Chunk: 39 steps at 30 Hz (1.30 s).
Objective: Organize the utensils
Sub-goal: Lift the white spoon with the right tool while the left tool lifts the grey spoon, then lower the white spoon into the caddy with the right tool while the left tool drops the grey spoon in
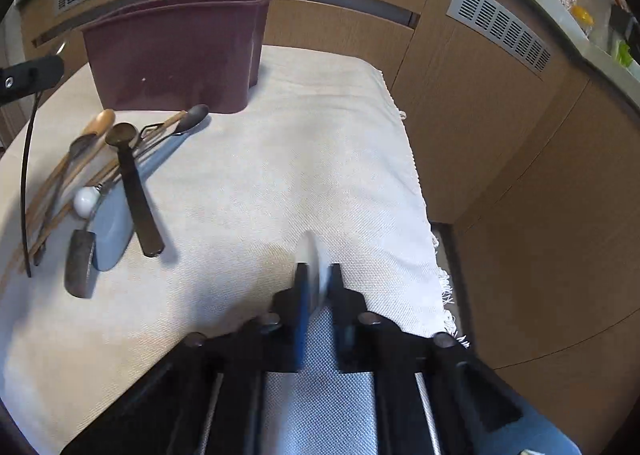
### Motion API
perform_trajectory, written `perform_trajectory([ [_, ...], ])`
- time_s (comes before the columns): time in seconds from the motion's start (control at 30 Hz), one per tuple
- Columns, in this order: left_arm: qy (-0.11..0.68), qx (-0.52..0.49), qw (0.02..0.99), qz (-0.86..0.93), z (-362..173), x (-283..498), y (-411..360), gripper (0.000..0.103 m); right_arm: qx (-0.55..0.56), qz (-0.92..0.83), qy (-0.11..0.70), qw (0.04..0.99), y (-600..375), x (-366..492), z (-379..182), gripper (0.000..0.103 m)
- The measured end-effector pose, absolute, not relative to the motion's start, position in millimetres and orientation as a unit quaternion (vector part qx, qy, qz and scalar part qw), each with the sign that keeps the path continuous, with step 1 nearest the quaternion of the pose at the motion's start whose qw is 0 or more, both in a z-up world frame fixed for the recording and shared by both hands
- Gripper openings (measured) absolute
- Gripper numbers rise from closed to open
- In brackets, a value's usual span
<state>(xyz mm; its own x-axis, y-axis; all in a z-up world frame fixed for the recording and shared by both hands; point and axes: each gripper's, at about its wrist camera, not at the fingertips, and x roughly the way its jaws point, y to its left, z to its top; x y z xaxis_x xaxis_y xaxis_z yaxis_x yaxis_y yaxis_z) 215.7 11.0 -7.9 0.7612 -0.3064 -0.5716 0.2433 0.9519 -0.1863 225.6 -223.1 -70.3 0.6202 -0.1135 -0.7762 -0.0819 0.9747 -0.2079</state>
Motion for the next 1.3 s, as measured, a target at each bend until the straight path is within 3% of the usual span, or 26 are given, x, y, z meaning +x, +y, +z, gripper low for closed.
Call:
perform_trajectory([
  [0.3, 0.295, -0.077, 0.943, -0.136, 16, 231, 13, 0.033, -0.011, 0.110, 0.416, 0.903, -234, 217, -35, 0.002],
  [0.63, 0.264, -0.086, 0.950, -0.141, 42, 218, 19, 0.033, 0.008, 0.141, 0.372, 0.918, -240, 206, 4, 0.002],
  [1.03, 0.073, -0.062, 0.983, -0.159, 196, 253, 12, 0.033, -0.047, 0.148, 0.115, 0.981, -202, 250, 189, 0.002],
  [1.13, 0.056, -0.068, 0.984, -0.155, 198, 276, 12, 0.033, -0.039, 0.153, 0.099, 0.983, -193, 277, 192, 0.002],
  [1.3, 0.080, -0.079, 0.982, -0.150, 161, 318, 12, 0.033, -0.047, 0.158, 0.127, 0.978, -175, 323, 150, 0.002],
])
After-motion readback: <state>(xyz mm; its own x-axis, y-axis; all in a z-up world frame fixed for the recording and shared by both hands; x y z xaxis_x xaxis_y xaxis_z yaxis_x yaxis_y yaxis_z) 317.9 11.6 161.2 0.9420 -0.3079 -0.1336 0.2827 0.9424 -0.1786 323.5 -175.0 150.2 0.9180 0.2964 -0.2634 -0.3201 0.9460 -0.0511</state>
